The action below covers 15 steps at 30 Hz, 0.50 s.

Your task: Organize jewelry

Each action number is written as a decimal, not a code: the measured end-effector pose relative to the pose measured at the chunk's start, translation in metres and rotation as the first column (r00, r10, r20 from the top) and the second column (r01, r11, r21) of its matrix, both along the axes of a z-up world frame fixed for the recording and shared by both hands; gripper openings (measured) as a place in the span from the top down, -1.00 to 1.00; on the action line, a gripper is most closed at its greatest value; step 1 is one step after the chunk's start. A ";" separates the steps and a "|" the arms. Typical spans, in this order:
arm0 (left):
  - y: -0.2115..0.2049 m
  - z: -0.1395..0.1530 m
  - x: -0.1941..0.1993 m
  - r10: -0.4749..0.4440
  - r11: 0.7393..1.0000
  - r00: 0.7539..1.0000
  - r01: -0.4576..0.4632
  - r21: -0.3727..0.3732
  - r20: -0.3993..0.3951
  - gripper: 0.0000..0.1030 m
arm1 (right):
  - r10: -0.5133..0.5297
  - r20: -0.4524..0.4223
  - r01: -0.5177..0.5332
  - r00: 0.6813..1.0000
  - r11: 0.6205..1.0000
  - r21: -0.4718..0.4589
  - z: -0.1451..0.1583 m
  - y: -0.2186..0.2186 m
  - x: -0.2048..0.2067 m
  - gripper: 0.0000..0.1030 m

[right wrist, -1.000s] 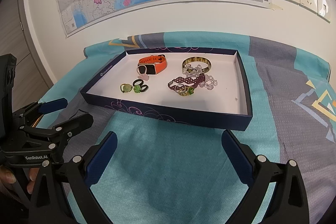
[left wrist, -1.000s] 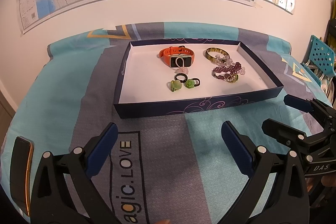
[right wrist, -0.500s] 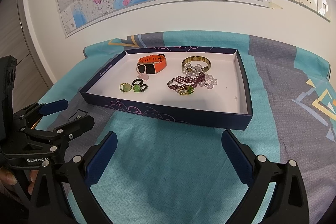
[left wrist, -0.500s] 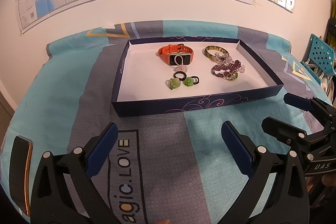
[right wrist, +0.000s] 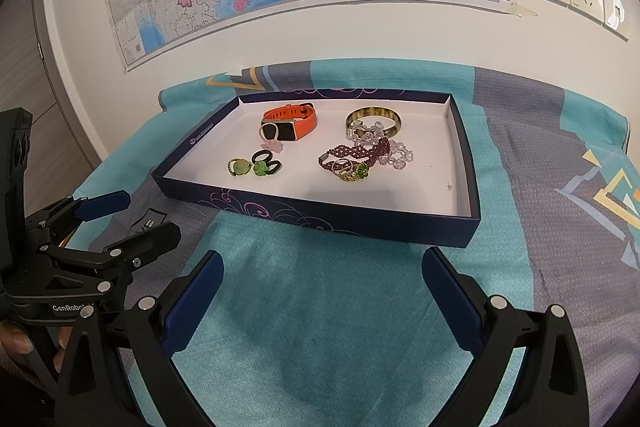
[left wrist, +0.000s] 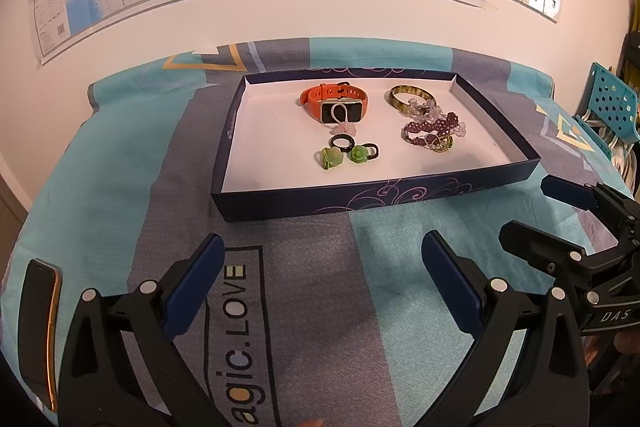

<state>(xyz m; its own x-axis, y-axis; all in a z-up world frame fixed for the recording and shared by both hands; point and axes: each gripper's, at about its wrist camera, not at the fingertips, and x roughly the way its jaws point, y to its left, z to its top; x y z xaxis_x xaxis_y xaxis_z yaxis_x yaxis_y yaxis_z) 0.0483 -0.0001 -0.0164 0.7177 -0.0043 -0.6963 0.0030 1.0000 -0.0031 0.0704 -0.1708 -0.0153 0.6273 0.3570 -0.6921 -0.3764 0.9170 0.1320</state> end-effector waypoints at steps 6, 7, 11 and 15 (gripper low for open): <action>0.000 0.000 0.000 -0.001 1.000 1.000 0.001 0.000 -0.001 -0.89 | 0.000 0.000 0.000 1.000 1.000 0.000 0.000 0.000 0.000 -0.87; 0.000 0.000 0.000 0.000 1.000 1.000 0.000 0.000 -0.001 -0.89 | 0.000 0.000 0.000 1.000 1.000 -0.001 0.000 0.000 0.000 -0.87; 0.000 0.000 0.000 0.001 1.000 1.000 -0.001 0.001 -0.001 -0.89 | -0.002 -0.001 0.002 1.000 1.000 -0.001 0.001 0.000 0.000 -0.87; 0.000 0.000 -0.001 0.001 1.000 1.000 -0.001 0.001 -0.002 -0.89 | -0.005 -0.003 0.005 1.000 1.000 -0.001 0.000 -0.002 0.000 -0.87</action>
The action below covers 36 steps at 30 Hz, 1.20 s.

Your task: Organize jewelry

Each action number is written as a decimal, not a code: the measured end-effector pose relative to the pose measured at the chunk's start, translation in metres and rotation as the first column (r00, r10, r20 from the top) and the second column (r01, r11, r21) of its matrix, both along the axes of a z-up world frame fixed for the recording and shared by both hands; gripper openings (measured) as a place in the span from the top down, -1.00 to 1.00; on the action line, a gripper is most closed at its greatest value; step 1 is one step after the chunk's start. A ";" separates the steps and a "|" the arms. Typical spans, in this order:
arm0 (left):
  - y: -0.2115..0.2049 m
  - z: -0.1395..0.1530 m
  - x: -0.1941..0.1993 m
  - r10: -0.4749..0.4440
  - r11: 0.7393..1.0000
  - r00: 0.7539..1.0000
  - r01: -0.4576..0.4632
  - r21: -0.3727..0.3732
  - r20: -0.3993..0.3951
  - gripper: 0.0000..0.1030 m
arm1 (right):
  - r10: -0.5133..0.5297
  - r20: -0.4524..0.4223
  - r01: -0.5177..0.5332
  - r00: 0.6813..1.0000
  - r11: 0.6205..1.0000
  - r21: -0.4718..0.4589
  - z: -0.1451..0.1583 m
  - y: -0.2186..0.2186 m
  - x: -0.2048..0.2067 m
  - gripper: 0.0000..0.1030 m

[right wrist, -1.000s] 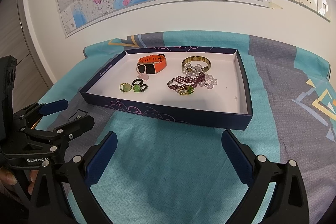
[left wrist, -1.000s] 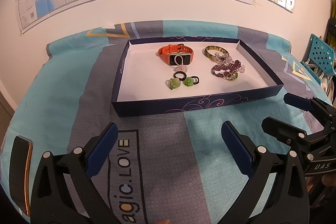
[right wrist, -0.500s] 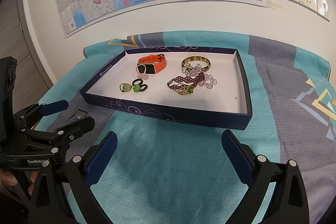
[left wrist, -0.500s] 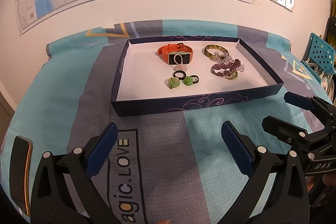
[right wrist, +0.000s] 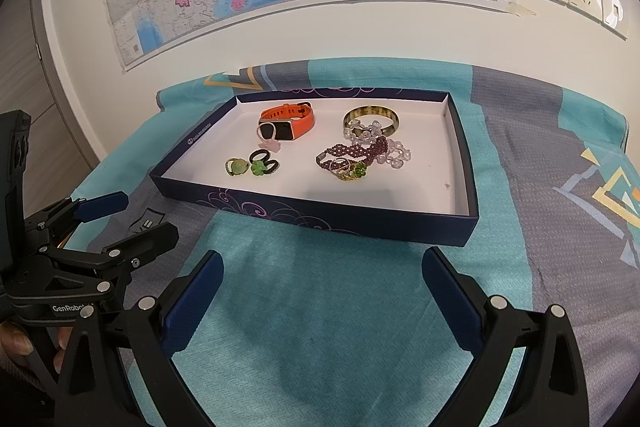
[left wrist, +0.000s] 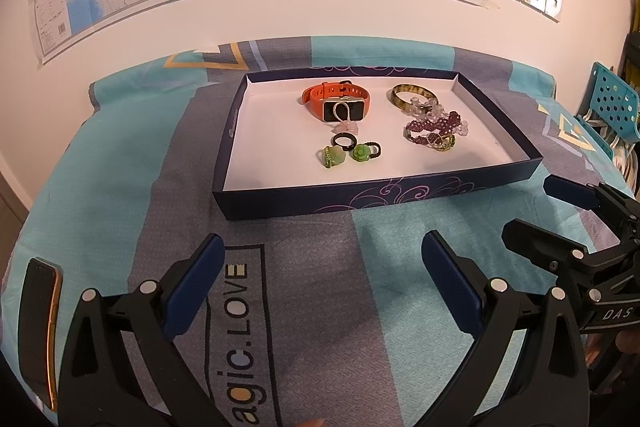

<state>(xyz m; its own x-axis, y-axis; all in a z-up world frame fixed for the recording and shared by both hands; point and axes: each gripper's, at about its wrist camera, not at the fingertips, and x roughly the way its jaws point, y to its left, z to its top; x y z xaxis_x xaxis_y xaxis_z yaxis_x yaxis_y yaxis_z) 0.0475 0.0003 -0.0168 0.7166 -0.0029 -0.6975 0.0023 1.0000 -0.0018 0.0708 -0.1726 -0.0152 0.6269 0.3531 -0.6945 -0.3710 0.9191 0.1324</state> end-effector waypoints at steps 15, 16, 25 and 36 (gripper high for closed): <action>0.001 -0.001 -0.001 -0.003 1.000 1.000 0.003 0.001 -0.002 -0.89 | 0.001 -0.001 -0.001 1.000 1.000 -0.001 0.000 0.001 0.000 -0.87; 0.001 -0.001 0.000 -0.002 1.000 1.000 0.002 0.001 -0.001 -0.89 | 0.001 -0.001 -0.001 1.000 1.000 -0.001 -0.001 0.001 0.000 -0.87; 0.000 -0.001 -0.001 -0.010 1.000 1.000 0.010 0.005 0.016 -0.89 | 0.001 0.000 -0.001 1.000 1.000 -0.003 -0.001 0.001 0.000 -0.87; 0.015 -0.007 0.004 0.000 1.000 0.999 -0.001 -0.027 -0.038 -0.89 | -0.057 -0.012 0.055 0.998 0.991 -0.121 0.000 -0.047 0.012 -0.87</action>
